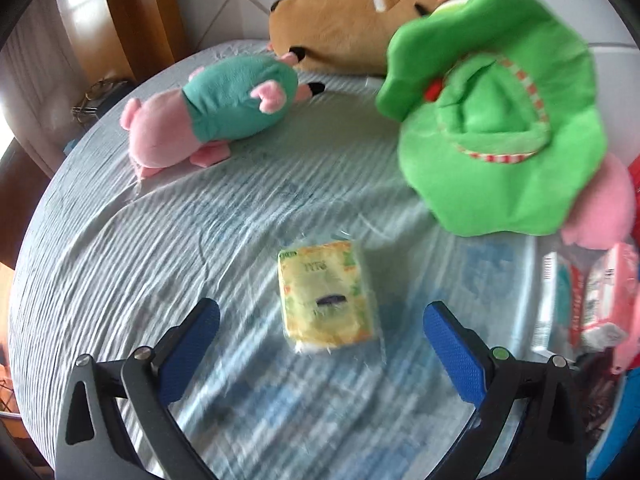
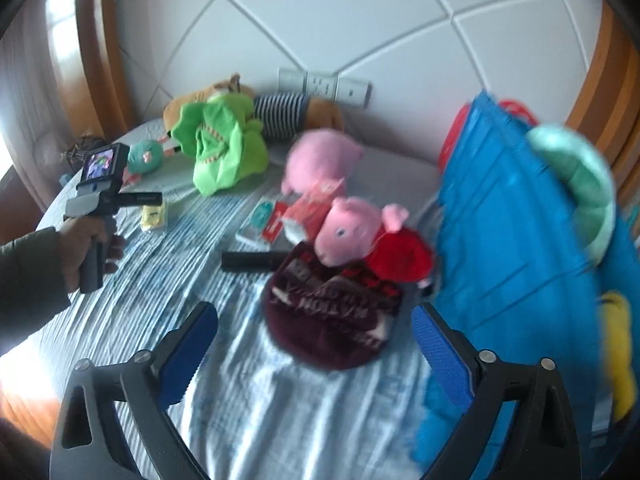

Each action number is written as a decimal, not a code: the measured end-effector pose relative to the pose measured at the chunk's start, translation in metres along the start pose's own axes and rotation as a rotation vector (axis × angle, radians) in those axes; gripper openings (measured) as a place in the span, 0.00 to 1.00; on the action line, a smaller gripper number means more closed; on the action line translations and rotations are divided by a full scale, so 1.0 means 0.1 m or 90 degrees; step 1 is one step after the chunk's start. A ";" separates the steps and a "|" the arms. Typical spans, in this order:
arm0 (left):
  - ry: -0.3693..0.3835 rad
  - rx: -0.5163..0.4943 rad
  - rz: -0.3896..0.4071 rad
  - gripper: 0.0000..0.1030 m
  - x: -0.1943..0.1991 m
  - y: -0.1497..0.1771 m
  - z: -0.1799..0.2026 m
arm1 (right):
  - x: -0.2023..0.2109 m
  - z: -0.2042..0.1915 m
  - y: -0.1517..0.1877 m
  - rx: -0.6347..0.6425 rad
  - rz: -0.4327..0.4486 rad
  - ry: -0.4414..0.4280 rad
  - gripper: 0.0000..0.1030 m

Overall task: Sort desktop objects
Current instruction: 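Grasp the yellow snack pouch with the left tool while the right tool reaches the maroon towel, then lift the pouch with the left tool while the right tool grasps the maroon towel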

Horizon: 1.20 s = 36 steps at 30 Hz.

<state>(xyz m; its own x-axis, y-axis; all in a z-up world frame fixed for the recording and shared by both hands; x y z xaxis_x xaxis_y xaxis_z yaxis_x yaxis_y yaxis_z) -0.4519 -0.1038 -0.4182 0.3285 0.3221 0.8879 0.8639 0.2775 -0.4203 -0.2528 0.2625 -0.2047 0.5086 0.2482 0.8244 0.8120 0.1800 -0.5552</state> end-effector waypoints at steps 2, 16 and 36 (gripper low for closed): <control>-0.008 -0.008 -0.007 1.00 -0.19 -0.01 0.02 | -0.32 0.05 0.08 -0.024 -0.018 -0.002 0.97; 0.040 -0.019 0.030 0.31 -0.24 0.15 0.02 | -1.95 0.74 0.28 -0.068 -0.082 0.042 0.97; 0.097 -0.005 0.082 0.31 0.58 0.22 -0.27 | -1.88 0.83 0.26 -0.111 -0.114 -0.016 0.14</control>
<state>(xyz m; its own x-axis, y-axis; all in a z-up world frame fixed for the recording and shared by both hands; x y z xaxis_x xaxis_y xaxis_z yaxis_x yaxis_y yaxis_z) -0.4031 -0.1036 -0.3709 0.4896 0.2132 0.8455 0.8139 0.2362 -0.5308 -0.3508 0.2991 -0.3829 0.3463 0.2517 0.9037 0.9270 0.0562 -0.3709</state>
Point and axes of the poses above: each gripper's, at about its wrist camera, not at the fingertips, and x roughly against the way its jaws point, z to its right, y to its underside, the point moved 6 cm from there along -x, roughly the way its jaws point, and after that the axes turned 13 degrees about -y, right-handed, at the moved point
